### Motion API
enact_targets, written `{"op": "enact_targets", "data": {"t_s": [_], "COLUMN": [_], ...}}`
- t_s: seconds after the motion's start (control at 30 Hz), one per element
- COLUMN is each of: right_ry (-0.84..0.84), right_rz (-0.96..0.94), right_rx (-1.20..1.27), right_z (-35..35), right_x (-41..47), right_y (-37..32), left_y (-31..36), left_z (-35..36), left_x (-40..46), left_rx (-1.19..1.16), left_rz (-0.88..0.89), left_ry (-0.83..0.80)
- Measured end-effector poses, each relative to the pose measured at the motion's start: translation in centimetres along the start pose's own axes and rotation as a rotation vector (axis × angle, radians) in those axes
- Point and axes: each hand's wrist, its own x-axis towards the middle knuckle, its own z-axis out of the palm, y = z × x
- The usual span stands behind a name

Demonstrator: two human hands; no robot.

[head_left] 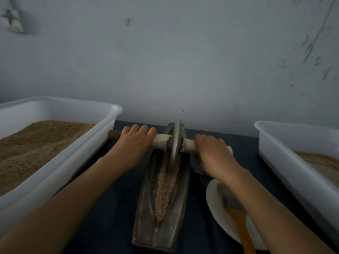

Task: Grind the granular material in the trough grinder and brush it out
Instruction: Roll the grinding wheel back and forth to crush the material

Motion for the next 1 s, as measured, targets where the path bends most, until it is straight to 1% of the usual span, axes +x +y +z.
{"op": "enact_targets", "data": {"t_s": [0.07, 0.1, 0.17, 0.27, 0.33, 0.43, 0.5, 0.57, 0.63, 0.8, 0.87, 0.93, 1.0], "right_ry": [-0.053, -0.1, -0.236, -0.459, -0.573, -0.676, -0.698, -0.667, -0.581, -0.191, -0.081, -0.02, -0.01], "right_rz": [-0.024, -0.039, -0.058, -0.088, -0.115, -0.147, -0.143, -0.12, -0.085, -0.044, -0.044, -0.037, -0.03], "right_rx": [-0.018, -0.011, 0.054, 0.149, 0.181, 0.212, 0.221, 0.232, 0.219, 0.053, 0.014, 0.022, 0.022], "right_z": [-0.7, -1.2, -2.6, -5.1, -6.6, -7.9, -7.9, -7.3, -6.1, -2.2, -1.1, -0.6, -0.5], "right_x": [-0.3, -0.5, -1.0, -1.8, -2.3, -3.0, -3.0, -2.6, -1.9, -0.6, -0.2, 0.0, -0.1], "right_y": [-0.2, -0.3, -0.8, -1.5, -1.8, -1.9, -1.8, -1.7, -1.6, -0.6, -0.3, -0.1, -0.1], "left_y": [-0.1, -0.2, -0.4, -0.8, -1.1, -1.4, -1.5, -1.4, -1.2, -0.6, -0.3, -0.1, 0.0], "left_z": [-0.4, -0.8, -2.0, -4.4, -5.8, -7.2, -7.3, -6.8, -5.6, -2.0, -0.9, -0.3, 0.0], "left_x": [-0.3, -0.5, -0.9, -1.8, -2.4, -3.0, -3.0, -2.6, -2.0, -0.5, -0.2, -0.1, -0.2], "left_rx": [-0.002, -0.011, -0.075, -0.218, -0.267, -0.278, -0.292, -0.316, -0.306, -0.098, -0.033, -0.022, -0.029], "left_rz": [0.002, 0.006, 0.02, 0.06, 0.108, 0.158, 0.162, 0.145, 0.112, 0.01, -0.014, -0.025, -0.033], "left_ry": [-0.055, -0.107, -0.269, -0.56, -0.695, -0.774, -0.792, -0.766, -0.683, -0.314, -0.187, -0.092, -0.049]}}
